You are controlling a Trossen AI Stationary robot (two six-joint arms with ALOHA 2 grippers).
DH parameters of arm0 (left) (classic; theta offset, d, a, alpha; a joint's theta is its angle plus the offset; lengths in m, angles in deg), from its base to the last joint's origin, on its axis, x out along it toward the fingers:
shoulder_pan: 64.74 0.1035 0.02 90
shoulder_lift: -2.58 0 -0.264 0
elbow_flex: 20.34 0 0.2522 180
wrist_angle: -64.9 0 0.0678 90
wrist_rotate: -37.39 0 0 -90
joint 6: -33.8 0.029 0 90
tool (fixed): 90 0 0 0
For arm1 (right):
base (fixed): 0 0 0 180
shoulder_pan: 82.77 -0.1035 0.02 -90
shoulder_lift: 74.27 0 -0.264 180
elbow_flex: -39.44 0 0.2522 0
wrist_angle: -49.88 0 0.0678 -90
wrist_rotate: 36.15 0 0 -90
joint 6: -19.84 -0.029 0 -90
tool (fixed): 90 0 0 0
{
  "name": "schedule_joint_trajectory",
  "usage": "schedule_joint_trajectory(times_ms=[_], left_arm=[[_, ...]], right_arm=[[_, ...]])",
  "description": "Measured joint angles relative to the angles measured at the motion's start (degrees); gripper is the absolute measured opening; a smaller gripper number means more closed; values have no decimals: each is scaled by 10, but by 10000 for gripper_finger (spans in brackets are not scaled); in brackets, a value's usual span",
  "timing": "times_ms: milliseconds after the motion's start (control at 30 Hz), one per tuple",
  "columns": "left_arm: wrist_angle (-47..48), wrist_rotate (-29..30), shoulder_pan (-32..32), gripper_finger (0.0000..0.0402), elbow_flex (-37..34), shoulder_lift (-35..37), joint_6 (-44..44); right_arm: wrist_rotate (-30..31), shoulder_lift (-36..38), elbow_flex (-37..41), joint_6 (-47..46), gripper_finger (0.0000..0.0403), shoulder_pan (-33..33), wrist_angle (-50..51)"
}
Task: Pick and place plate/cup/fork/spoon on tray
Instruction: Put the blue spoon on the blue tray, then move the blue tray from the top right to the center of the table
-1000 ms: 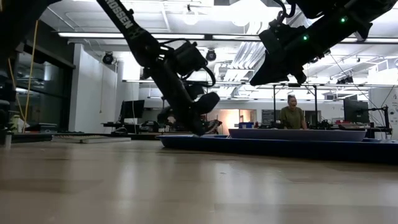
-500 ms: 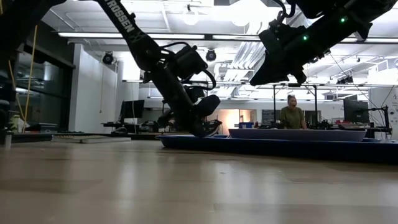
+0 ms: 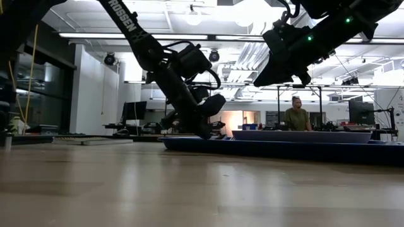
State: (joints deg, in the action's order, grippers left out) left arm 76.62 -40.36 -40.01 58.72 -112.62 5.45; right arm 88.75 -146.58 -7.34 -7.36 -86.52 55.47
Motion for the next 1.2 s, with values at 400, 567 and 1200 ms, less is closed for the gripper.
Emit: schedule_joint_trajectory(times_ms=[400,567,1200], left_arm=[[-3,-8,17,46,3,5,36],[37,-40,42,77,26,52,63],[-47,-44,-74,138,-305,660,190]], right_arm=[[0,0,0,0,0,0,0],[0,0,0,0,0,0,0],[-6,0,0,2,0,0,-10]])
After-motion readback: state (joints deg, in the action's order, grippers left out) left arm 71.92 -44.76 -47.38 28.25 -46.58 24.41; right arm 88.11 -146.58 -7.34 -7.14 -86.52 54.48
